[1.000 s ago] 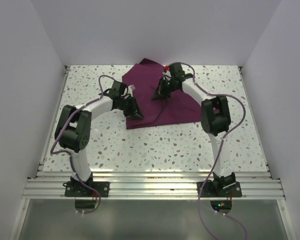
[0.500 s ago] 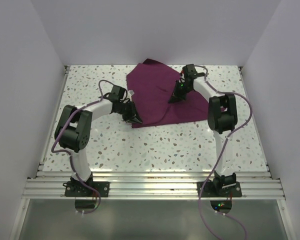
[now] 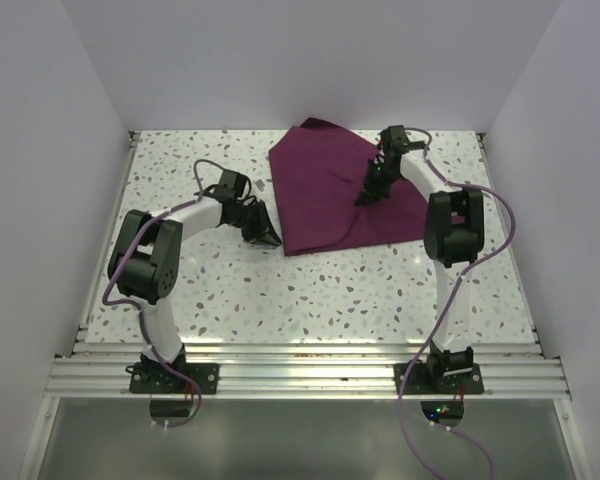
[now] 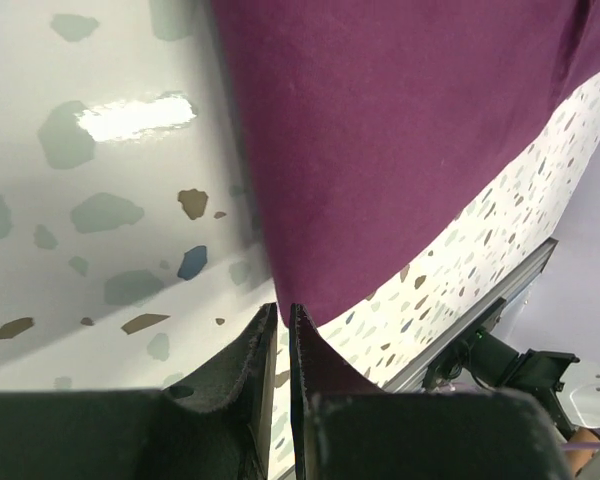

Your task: Prepare the surgical pack

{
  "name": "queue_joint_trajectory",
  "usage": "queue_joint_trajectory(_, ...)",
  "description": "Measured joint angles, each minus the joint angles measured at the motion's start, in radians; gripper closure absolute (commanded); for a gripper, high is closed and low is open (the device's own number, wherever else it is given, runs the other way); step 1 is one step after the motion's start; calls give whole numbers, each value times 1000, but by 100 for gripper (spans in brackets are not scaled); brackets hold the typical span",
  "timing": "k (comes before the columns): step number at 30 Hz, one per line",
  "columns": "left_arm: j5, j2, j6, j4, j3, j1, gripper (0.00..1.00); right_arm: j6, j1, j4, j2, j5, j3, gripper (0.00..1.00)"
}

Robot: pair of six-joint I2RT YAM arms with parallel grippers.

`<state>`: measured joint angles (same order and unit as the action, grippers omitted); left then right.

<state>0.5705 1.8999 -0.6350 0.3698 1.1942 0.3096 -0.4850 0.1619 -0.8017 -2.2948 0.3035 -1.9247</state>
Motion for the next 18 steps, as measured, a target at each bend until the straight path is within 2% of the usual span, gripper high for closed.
queue_joint_trajectory(5,-13,0,2,16,20,-34,86,0,-26,-30,1,-2,-34,99)
queue_joint_trajectory(13,-26,0,3,17,47,-69,84,10,-142,-55,19,-68,-53,99)
queue_joint_trajectory(18,-21,0,3,21,61,-69,84,27,-144,-63,18,-108,-37,100)
